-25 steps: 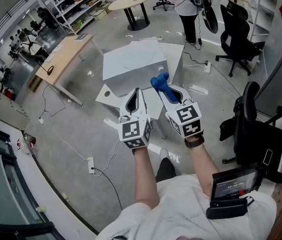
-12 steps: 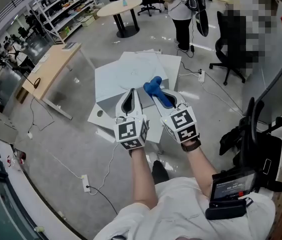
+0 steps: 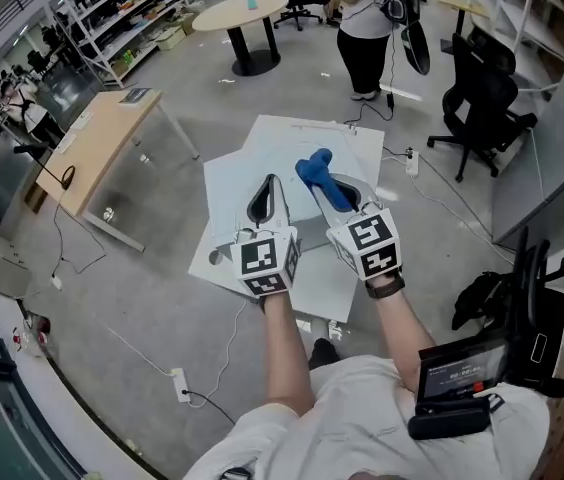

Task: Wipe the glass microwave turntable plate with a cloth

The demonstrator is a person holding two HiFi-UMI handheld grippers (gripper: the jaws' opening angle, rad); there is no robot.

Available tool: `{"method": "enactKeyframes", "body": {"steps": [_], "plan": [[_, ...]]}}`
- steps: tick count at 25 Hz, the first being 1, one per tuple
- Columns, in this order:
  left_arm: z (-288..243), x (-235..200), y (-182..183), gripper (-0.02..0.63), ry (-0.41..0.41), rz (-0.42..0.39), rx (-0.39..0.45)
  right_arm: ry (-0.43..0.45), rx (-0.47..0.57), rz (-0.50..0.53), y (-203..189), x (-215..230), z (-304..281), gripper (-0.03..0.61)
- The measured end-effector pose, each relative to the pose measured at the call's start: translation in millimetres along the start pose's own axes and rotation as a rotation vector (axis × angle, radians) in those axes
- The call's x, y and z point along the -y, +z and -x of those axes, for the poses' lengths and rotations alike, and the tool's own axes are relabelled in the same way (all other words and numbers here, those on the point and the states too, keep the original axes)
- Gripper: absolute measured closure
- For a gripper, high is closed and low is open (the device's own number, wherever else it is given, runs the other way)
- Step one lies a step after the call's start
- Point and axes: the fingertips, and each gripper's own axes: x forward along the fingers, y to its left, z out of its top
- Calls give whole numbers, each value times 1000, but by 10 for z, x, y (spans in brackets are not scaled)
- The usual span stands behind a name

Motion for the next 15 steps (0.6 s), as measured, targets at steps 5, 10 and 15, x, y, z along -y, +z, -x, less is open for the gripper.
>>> {"method": "enactKeyframes", "body": {"steps": [5,10,15], "plan": [[-371,-297,146,611,-50,-18,31,-39,28,20,268,77,-465,514],[-619,-524,25,609,-87,-12,5,-56,15,27,256,149,-811,514],[-816,-873,-212,611,-64,26,-73,-59,-21,40,260,232,-999,514]]}}
